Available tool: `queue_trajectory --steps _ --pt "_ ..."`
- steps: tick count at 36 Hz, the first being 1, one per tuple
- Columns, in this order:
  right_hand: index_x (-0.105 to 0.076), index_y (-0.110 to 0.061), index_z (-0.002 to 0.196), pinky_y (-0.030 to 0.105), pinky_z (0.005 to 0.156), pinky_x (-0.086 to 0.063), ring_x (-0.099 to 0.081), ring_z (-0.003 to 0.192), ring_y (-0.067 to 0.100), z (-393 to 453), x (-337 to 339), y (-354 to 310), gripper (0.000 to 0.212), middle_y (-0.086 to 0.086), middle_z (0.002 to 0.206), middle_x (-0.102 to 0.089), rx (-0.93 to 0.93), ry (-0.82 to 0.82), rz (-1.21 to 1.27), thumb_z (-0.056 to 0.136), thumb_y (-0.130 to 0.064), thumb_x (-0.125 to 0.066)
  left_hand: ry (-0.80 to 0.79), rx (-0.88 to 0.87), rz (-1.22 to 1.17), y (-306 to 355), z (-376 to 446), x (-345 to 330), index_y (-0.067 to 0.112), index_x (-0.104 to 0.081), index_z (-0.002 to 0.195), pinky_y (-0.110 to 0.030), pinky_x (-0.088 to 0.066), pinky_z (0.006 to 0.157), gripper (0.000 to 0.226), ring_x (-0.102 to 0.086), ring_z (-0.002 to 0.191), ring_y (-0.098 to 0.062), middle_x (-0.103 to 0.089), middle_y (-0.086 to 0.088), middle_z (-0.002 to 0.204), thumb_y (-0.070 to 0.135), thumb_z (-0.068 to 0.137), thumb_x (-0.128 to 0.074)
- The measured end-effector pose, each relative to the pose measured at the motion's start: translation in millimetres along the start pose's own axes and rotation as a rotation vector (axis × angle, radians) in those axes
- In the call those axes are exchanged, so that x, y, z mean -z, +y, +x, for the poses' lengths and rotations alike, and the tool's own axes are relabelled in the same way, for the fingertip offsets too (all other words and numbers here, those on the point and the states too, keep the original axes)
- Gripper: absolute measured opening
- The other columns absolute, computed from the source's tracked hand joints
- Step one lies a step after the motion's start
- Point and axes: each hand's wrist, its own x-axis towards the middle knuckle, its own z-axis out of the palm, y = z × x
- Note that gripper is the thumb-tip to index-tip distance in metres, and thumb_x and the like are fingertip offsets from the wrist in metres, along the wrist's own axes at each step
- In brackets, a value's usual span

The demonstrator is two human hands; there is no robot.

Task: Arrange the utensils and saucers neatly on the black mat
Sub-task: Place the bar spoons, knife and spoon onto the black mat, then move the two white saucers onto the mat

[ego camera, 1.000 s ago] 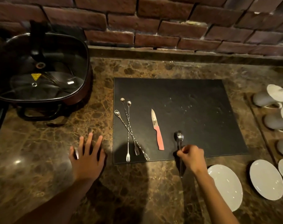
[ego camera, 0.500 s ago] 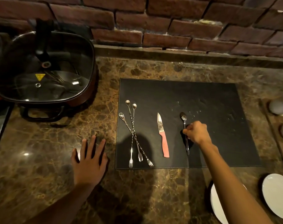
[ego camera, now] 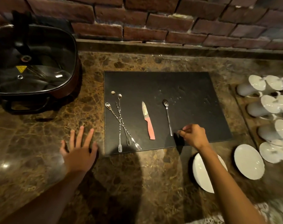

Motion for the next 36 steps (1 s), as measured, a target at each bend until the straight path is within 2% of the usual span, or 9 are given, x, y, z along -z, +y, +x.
queue_trajectory --steps 4,8,11,18,21,25,29,32,36 --pt "-0.063 -0.018 0.074 0.029 0.071 -0.05 -0.066 0.07 0.015 -34.8 15.8 26.7 0.015 0.004 0.074 -0.07 -0.031 0.05 0.007 0.082 -0.021 -0.076 0.025 -0.005 -0.052 4.2 -3.7 5.2 0.048 -0.025 0.155 -0.043 0.008 0.121 0.057 -0.014 0.156 -0.017 -0.021 0.009 0.168 0.054 0.098 -0.028" --pt "-0.067 -0.002 0.084 0.043 0.074 -0.054 -0.067 0.073 0.028 -57.4 35.7 58.4 0.016 0.016 0.079 -0.072 -0.076 0.083 0.056 0.085 -0.017 -0.073 -0.035 -0.022 -0.06 2.2 -9.9 5.8 0.043 -0.021 0.158 -0.053 -0.006 0.123 0.06 -0.012 0.158 -0.023 -0.016 0.006 0.17 0.059 0.1 -0.019" --pt "-0.068 -0.003 0.085 0.042 0.075 -0.055 -0.069 0.077 0.03 -68.8 46.6 82.4 0.017 0.015 0.081 -0.072 -0.1 0.086 0.036 0.086 -0.02 -0.072 -0.026 0.012 -0.082 7.3 -29.1 7.1 0.036 -0.025 0.159 -0.052 -0.009 0.124 0.063 -0.013 0.157 -0.021 -0.018 0.005 0.17 0.058 0.1 -0.019" --pt "-0.063 -0.021 0.095 0.039 0.086 -0.053 -0.06 0.083 0.02 -65.0 59.1 137.1 0.022 0.004 0.098 -0.067 -0.114 0.059 -0.057 0.084 -0.037 -0.072 -0.09 0.134 -0.077 28.9 -76.2 1.0 0.03 -0.004 0.162 -0.046 0.004 0.125 0.084 0.008 0.157 -0.013 0.005 0.012 0.17 0.075 0.091 -0.005" --pt "-0.065 -0.021 0.101 0.039 0.093 -0.05 -0.057 0.086 0.017 -54.0 67.5 160.4 0.027 0.006 0.11 -0.069 -0.076 -0.015 -0.159 0.086 -0.043 -0.067 -0.135 0.216 -0.072 50.1 -94.0 4.1 0.028 0.006 0.16 -0.046 0.008 0.125 0.083 0.017 0.155 -0.011 0.015 0.012 0.168 0.075 0.094 -0.01" --pt "-0.066 -0.017 0.107 0.039 0.099 -0.048 -0.061 0.092 0.021 -39.3 84.2 183.2 0.026 0.006 0.114 -0.069 -0.053 -0.081 -0.207 0.09 -0.036 -0.066 -0.171 0.331 -0.097 86.9 -115.3 5.9 0.024 0.001 0.162 -0.048 0.007 0.125 0.085 0.016 0.157 -0.014 0.011 0.008 0.171 0.072 0.095 -0.022" --pt "-0.066 -0.018 0.1 0.032 0.088 -0.046 -0.056 0.083 0.016 -32.4 87.5 194.1 0.019 0.005 0.107 -0.069 0.023 -0.124 -0.153 0.091 -0.035 -0.065 -0.17 0.395 -0.115 115.4 -132.5 -4.1 0.023 -0.001 0.163 -0.05 0.005 0.126 0.09 0.013 0.158 -0.017 0.008 0.004 0.172 0.075 0.092 -0.02" --pt "-0.067 -0.018 0.098 0.024 0.083 -0.045 -0.06 0.084 0.016 -25.4 92.2 203.6 0.014 0.002 0.103 -0.068 0.069 -0.261 -0.091 0.091 -0.03 -0.065 -0.18 0.418 -0.127 148.3 -150.7 -16.5 0.023 -0.002 0.163 -0.05 0.005 0.126 0.089 0.012 0.158 -0.017 0.009 0.005 0.171 0.074 0.093 -0.025" --pt "-0.066 -0.02 0.102 0.024 0.084 -0.053 -0.064 0.089 0.016 -16.4 91.4 210.7 0.013 -0.001 0.103 -0.066 0.127 -0.387 -0.081 0.094 -0.028 -0.061 -0.21 0.422 -0.117 198.1 -168.9 -27.4 0.027 0.0 0.162 -0.051 0.001 0.125 0.088 0.012 0.158 -0.019 0.012 0.007 0.17 0.076 0.092 -0.024"
